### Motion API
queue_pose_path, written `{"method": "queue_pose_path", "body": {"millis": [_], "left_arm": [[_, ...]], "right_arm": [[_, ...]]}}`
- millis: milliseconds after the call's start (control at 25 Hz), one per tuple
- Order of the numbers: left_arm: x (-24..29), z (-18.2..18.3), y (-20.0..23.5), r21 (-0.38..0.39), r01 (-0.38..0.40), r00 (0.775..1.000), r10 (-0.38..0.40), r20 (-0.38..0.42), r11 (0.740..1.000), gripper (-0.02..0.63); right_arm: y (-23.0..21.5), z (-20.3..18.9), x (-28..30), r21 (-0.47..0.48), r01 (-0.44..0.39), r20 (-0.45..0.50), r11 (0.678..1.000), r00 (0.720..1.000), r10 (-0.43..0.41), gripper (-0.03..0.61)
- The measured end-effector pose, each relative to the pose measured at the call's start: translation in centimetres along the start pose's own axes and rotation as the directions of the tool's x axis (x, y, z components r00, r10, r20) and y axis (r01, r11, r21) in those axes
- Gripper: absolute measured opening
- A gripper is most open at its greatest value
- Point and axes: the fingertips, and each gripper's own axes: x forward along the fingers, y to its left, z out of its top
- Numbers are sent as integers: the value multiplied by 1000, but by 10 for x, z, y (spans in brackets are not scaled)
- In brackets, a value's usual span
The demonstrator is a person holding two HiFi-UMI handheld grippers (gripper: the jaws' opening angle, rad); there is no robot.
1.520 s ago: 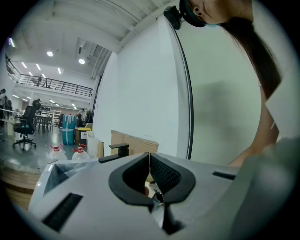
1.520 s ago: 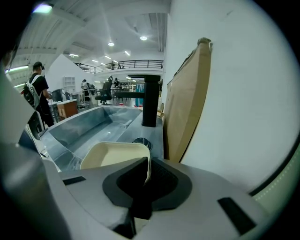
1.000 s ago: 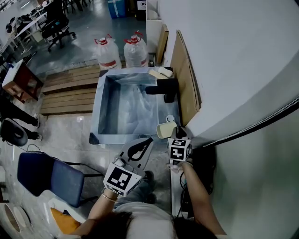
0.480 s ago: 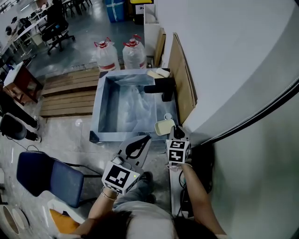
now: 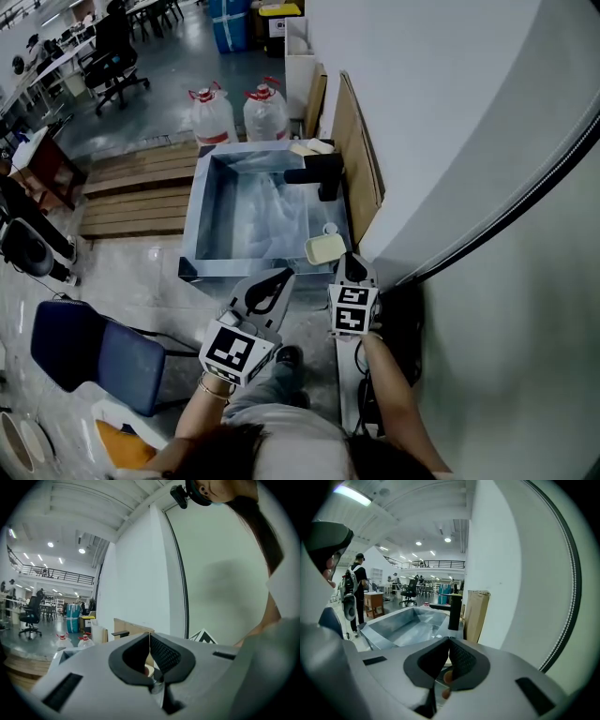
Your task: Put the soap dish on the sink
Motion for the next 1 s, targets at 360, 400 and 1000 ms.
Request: {"method": "queue_pose_path", "body": {"millis": [360, 400, 1000], "left_arm": [[-22, 7, -15, 32, -22, 999, 21, 31, 999, 9], [-24, 8, -18, 32, -23, 999, 22, 33, 999, 9], [-66, 20, -54, 29, -54, 996, 52, 69, 998, 9]], "right_arm": [[5, 10, -40, -7, -12, 66, 1000, 998, 12, 26], [6, 9, -45, -4, -14, 64, 1000, 998, 15, 26], [16, 26, -124, 18, -27, 176, 999, 984, 23, 26]]}}
